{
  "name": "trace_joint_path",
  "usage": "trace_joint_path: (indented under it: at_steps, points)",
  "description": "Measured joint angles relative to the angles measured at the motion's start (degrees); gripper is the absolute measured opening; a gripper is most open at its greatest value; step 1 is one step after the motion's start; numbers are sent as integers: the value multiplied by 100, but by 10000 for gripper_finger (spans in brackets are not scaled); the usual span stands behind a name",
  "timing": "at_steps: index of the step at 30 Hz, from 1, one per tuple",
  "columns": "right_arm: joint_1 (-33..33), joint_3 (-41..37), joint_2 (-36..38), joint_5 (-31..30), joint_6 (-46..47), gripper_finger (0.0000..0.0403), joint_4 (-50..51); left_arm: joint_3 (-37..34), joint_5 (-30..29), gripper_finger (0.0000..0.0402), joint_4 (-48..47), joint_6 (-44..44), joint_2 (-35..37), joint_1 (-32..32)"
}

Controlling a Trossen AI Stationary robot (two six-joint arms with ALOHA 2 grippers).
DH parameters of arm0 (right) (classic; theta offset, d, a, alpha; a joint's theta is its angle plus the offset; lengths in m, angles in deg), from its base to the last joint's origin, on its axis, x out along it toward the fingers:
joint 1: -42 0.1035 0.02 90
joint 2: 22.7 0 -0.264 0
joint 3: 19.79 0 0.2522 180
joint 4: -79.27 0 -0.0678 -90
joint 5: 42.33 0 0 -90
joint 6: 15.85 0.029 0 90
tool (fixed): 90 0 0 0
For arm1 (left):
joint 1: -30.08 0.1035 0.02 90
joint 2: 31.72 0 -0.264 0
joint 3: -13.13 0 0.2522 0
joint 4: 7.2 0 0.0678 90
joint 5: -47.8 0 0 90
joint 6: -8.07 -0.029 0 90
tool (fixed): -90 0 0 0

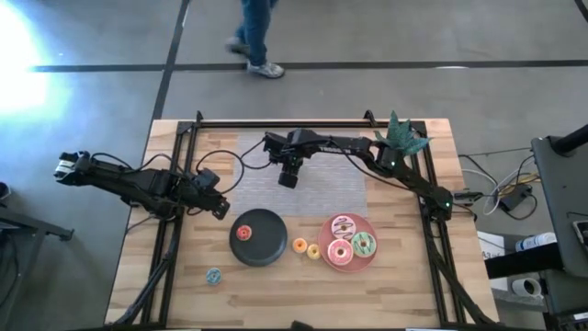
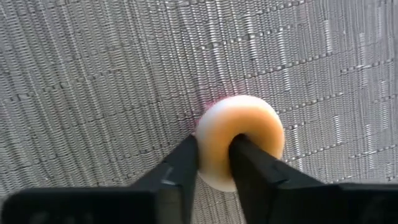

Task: Pick & Place donuts
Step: Put the small red donut on the black plate

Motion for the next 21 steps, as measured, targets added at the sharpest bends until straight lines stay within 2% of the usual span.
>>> trace_joint_path:
  at_steps: [3,4,11,14,17,21]
  points:
    - [-77,5,58,252,252,22,30,0,-49,119,2,35,0,0]
    - [-111,54,66,386,375,18,68,0,-60,119,4,46,0,0]
    - [-337,537,370,1853,1442,10,-4,0,-269,119,284,-9,0,0]
    - [-355,716,621,2343,2247,10,-198,0,-415,119,532,-187,0,0]
    - [-293,703,989,2730,3332,9,-975,0,-1007,119,951,-453,0,-22]
    - [-54,502,1495,2753,4747,9,-2539,0,-2444,119,1828,-1500,19,-236]
